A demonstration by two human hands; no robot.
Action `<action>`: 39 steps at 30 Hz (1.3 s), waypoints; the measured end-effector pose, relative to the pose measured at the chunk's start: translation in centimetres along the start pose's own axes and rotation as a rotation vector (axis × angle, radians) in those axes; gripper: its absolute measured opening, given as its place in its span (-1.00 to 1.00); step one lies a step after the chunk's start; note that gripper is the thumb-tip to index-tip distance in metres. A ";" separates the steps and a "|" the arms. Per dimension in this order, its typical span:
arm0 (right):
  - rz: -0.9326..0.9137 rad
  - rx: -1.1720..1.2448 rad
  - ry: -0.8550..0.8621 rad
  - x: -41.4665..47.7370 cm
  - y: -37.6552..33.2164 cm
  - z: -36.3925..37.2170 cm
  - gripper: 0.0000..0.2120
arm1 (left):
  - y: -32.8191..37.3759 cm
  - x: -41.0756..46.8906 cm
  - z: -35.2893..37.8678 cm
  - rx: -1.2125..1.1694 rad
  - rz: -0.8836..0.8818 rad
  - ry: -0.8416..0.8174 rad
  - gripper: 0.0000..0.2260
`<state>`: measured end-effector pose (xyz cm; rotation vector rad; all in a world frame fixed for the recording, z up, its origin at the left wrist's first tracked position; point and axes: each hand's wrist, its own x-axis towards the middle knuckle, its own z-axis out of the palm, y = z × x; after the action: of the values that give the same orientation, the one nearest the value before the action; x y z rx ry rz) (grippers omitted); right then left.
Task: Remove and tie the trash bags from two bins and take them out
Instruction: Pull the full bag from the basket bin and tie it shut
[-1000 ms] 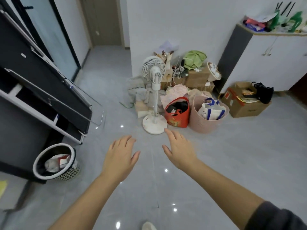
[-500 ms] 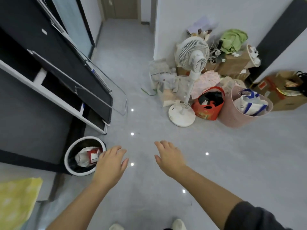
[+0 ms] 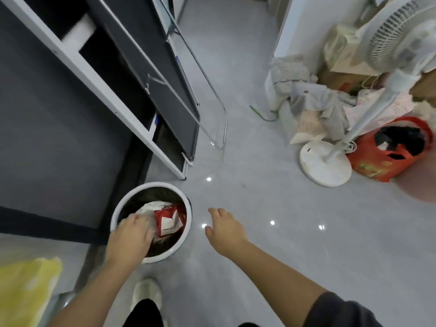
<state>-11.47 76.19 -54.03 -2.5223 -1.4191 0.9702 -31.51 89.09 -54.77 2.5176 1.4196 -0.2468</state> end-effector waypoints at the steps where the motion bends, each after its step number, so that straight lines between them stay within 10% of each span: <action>1: 0.006 0.027 0.000 2.5 -0.3 2.1 -0.54 | -1.9 1.6 2.0 -0.001 -0.044 -0.005 -0.77; 17: 0.055 0.260 0.329 19.4 -0.5 17.1 -0.75 | -16.9 12.4 15.2 -0.265 -0.529 -0.099 -0.86; 29: -0.045 0.403 0.488 17.0 0.6 13.7 -0.80 | -13.1 9.7 8.7 -0.249 -0.315 0.243 -0.87; 39: 0.363 0.454 0.530 16.9 17.1 10.8 -0.78 | 4.1 16.9 11.9 -0.387 -0.059 0.116 -0.80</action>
<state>1.26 77.58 -77.05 -2.4486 -0.5369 0.5091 -19.64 97.40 -70.12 2.2056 1.4242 0.1541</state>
